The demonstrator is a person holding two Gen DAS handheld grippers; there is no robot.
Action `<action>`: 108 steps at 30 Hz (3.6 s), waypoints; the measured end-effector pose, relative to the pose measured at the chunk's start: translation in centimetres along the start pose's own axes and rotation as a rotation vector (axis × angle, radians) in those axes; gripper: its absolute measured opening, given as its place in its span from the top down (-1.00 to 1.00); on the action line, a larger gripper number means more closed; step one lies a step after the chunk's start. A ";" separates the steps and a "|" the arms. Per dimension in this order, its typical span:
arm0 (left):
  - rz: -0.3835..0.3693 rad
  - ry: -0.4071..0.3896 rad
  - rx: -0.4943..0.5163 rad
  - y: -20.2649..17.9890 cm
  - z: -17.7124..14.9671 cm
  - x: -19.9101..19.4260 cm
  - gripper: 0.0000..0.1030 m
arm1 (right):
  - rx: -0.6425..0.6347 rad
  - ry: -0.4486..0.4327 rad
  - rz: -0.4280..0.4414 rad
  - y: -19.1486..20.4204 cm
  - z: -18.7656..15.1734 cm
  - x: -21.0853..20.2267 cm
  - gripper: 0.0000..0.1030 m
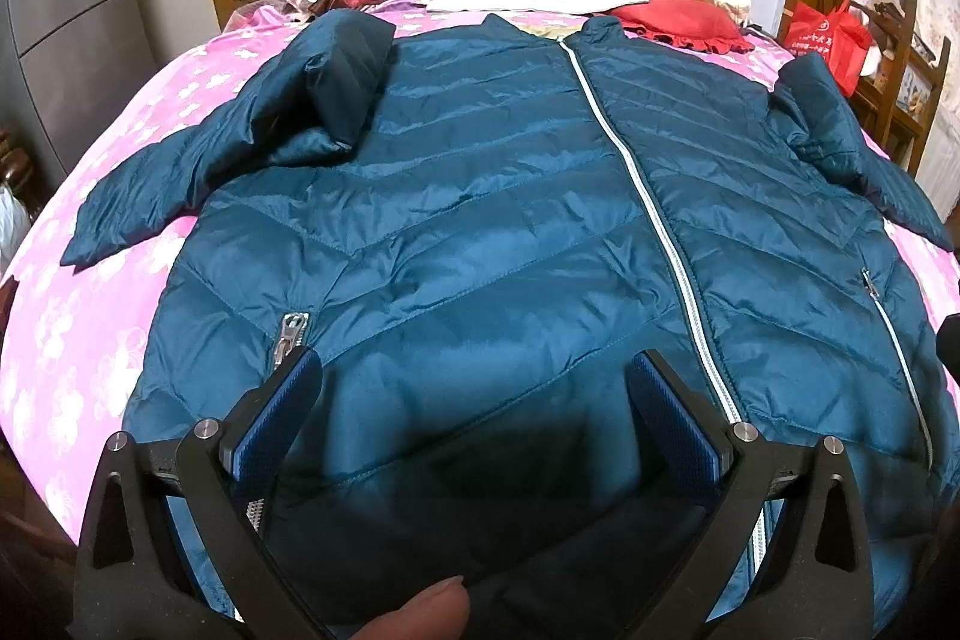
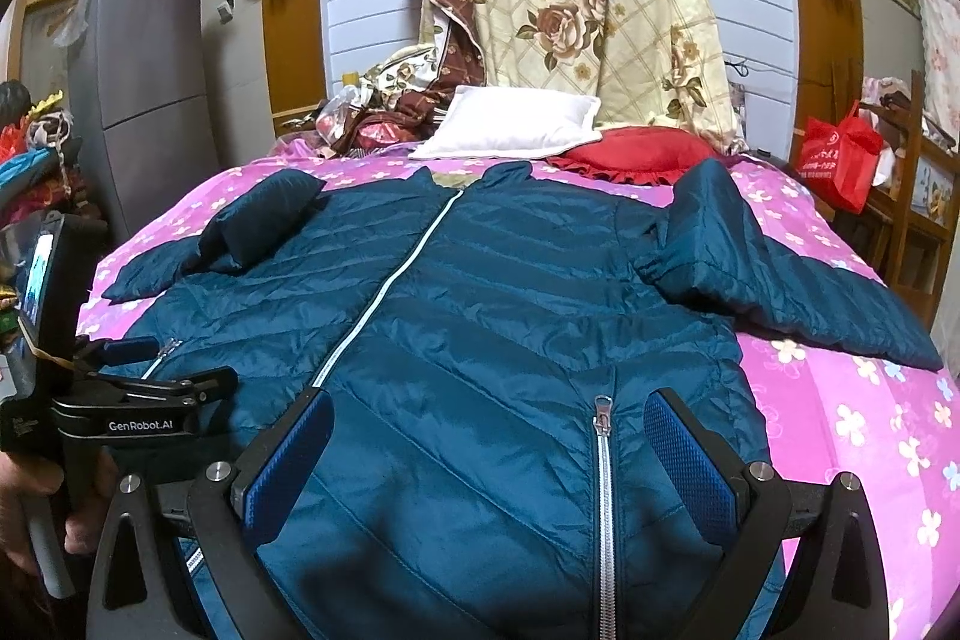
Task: Fold large clothes
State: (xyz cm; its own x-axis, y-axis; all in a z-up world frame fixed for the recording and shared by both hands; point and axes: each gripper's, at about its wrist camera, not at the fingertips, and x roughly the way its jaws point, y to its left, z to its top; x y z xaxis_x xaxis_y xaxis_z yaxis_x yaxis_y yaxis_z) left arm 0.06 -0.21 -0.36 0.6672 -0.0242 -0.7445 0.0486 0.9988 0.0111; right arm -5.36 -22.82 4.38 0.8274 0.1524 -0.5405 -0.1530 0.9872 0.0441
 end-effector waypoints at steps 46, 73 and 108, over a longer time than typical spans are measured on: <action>-0.024 0.116 -0.045 0.7 -0.7 2.9 -0.99 | -0.016 0.004 -0.012 0.4 -0.3 0.2 -0.99; -0.010 0.106 -0.042 0.8 -0.9 2.7 -0.99 | 0.135 0.018 0.017 -5.3 5.2 -0.8 -0.99; -0.014 0.141 -0.161 4.4 7.2 8.7 -0.99 | 0.197 0.034 -0.036 -4.4 3.1 4.5 -0.98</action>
State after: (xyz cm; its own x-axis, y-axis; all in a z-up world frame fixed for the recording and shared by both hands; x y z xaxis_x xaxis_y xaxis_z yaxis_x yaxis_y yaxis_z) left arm 11.46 3.70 -1.95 0.5557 -0.0428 -0.8303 -0.0700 0.9927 -0.0980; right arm 0.73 -26.34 4.36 0.8114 0.1185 -0.5724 -0.0121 0.9824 0.1862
